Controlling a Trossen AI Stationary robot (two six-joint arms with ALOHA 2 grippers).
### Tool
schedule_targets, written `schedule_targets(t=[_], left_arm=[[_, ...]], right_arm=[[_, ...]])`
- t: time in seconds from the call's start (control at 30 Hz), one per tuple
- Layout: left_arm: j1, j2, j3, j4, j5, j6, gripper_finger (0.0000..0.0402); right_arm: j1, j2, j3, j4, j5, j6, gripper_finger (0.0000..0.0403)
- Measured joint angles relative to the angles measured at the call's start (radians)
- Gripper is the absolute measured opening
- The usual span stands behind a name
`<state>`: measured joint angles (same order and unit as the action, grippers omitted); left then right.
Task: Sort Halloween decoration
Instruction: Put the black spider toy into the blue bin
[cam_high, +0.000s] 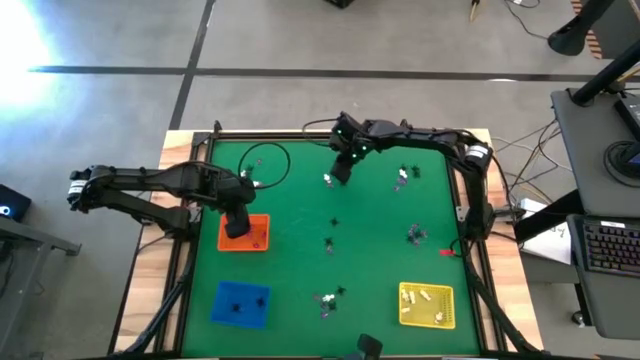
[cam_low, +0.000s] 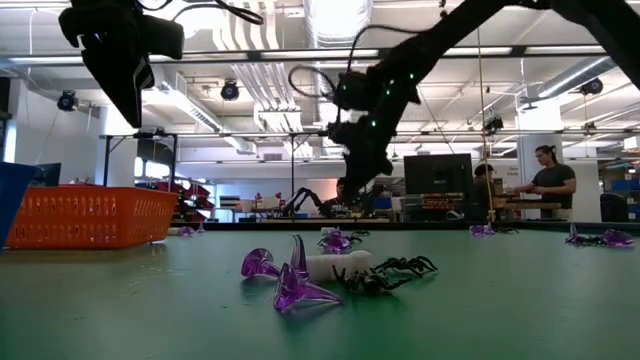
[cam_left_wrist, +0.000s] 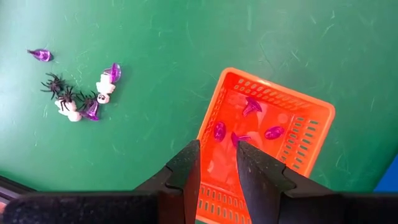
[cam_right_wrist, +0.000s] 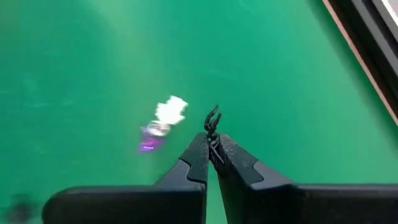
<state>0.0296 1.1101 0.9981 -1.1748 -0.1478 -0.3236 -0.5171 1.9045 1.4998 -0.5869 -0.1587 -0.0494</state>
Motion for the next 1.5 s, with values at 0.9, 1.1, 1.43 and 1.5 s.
schedule_targets(t=[0.9, 1.1, 1.43, 1.5], left_arm=[[-0.009, -0.208, -0.006, 0.040, 0.188, 0.055, 0.0087], [-0.009, -0.194, -0.006, 0.154, 0.293, 0.166, 0.0087], [-0.009, -0.169, -0.006, 0.332, 0.323, 0.283, 0.0087], [-0.009, -0.160, -0.006, 0.362, 0.323, 0.289, 0.0087]], right_arm=[[0.428, -0.042, 0.107, 0.225, -0.006, 0.389, 0.0009], [0.472, -0.042, 0.176, 0.314, 0.007, 0.442, 0.0009], [0.513, -0.042, 0.256, 0.357, 0.058, 0.443, 0.0009], [0.520, -0.042, 0.260, 0.384, 0.057, 0.443, 0.0009]])
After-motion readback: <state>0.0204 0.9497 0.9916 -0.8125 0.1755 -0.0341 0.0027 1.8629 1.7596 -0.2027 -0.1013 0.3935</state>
